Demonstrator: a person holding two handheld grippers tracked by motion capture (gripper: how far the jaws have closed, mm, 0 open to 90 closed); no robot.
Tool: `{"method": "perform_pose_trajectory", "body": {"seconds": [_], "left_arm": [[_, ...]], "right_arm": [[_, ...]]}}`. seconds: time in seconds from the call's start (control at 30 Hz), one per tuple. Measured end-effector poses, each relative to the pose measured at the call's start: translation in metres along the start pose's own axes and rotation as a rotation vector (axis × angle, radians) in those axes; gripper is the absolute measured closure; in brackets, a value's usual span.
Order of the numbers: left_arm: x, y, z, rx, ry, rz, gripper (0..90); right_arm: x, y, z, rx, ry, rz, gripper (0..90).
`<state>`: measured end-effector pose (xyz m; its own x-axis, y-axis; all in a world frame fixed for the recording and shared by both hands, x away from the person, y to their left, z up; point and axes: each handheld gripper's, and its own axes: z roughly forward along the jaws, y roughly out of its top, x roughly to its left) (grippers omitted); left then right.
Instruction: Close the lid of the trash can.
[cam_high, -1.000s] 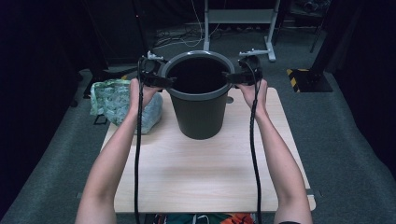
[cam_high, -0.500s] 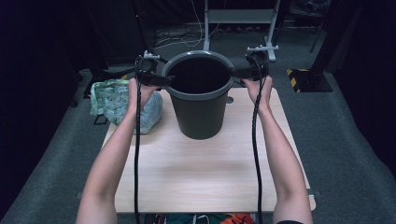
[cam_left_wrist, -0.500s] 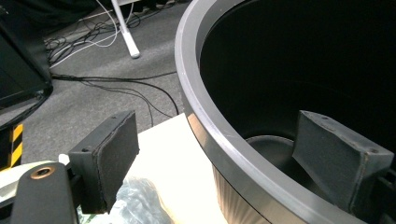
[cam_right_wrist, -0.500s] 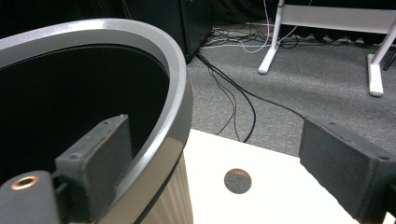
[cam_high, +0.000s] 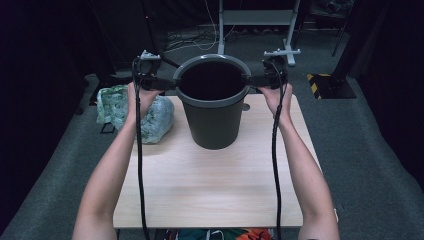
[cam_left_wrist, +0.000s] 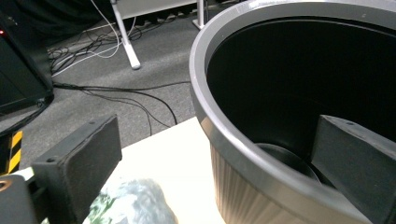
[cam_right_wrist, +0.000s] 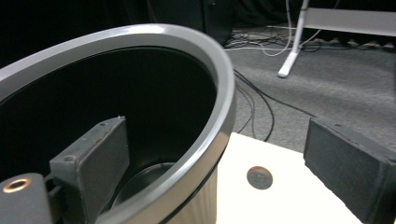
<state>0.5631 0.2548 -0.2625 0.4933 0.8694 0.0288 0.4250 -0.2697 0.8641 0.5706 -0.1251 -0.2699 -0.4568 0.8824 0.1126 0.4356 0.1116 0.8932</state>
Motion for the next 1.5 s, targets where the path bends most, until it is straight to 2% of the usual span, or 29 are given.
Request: {"method": "perform_pose_trajectory", "body": {"seconds": [0.13, 0.17, 0.37, 0.57, 0.67, 0.77, 1.03, 1.33, 1.5], "left_arm": [[0.003, -0.007, -0.013, 0.015, -0.03, -0.01, 0.2], [0.003, -0.01, -0.017, 0.001, -0.039, -0.017, 0.2], [0.0, -0.032, -0.034, -0.01, -0.038, 0.008, 0.2], [-0.008, -0.066, -0.044, 0.02, -0.034, 0.047, 0.2], [-0.014, -0.088, -0.045, 0.05, -0.021, 0.081, 0.2], [-0.018, -0.109, -0.044, 0.071, -0.015, 0.094, 0.2], [-0.032, -0.158, -0.034, 0.139, -0.019, 0.114, 0.1], [-0.048, -0.206, -0.021, 0.203, -0.029, 0.143, 0.1], [-0.052, -0.234, -0.017, 0.237, -0.028, 0.133, 0.1]], "right_arm": [[0.002, -0.007, -0.011, 0.004, 0.032, 0.006, 3.6], [0.003, -0.009, -0.015, -0.004, 0.03, 0.001, 3.5], [0.001, -0.025, -0.04, -0.054, 0.05, -0.009, 3.2], [-0.001, -0.047, -0.06, -0.054, 0.04, -0.046, 3.2], [-0.003, -0.063, -0.069, -0.056, 0.03, -0.052, 3.3], [-0.003, -0.077, -0.075, -0.047, 0.021, -0.06, 3.3], [0.0, -0.122, -0.079, -0.001, 0.016, -0.082, 3.5], [0.005, -0.165, -0.069, 0.059, 0.012, -0.09, 3.9], [0.009, -0.191, -0.068, 0.096, 0.01, -0.102, 4.1]]}}
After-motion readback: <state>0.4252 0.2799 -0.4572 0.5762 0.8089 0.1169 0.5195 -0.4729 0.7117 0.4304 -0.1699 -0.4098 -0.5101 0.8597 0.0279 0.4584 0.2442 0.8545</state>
